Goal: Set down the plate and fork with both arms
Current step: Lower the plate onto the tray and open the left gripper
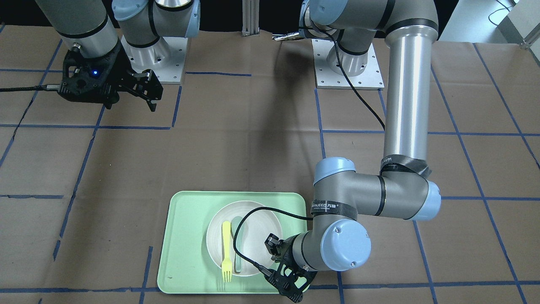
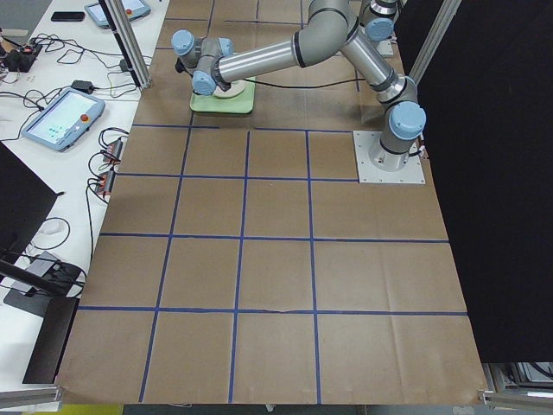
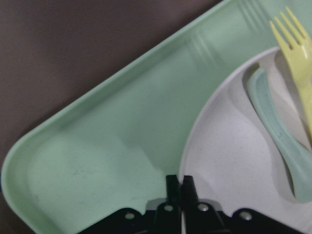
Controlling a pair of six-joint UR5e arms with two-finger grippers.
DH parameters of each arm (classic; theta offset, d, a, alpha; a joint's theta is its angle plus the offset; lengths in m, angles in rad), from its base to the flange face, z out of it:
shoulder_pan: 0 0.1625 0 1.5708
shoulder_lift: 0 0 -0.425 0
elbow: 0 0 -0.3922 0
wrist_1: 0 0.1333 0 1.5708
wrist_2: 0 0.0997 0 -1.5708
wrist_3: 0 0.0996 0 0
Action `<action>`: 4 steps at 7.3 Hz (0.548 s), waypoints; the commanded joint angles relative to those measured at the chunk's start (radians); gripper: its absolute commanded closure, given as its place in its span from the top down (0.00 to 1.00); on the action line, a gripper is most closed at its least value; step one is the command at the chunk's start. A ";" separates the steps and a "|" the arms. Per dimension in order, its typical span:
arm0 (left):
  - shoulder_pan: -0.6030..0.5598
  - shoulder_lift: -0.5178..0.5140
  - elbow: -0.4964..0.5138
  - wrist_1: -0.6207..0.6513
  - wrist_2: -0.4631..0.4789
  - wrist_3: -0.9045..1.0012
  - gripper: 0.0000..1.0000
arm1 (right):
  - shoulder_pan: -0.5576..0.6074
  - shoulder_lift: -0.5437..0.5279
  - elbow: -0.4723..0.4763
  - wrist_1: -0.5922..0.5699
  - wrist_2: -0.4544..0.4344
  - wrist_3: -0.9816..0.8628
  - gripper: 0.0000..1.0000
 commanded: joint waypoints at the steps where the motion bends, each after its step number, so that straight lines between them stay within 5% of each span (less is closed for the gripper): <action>1: 0.000 -0.015 0.026 -0.011 0.000 0.000 0.58 | 0.000 0.000 0.000 -0.002 0.000 0.000 1.00; 2: -0.001 -0.006 0.026 -0.027 0.000 0.000 0.88 | 0.000 0.000 0.000 0.000 0.000 0.000 1.00; 3: -0.004 0.014 0.028 -0.090 0.006 -0.005 1.00 | 0.000 0.000 0.000 0.000 0.000 0.000 1.00; 4: 0.000 0.072 0.029 -0.165 0.041 -0.005 1.00 | 0.000 0.000 0.000 0.000 0.000 0.000 1.00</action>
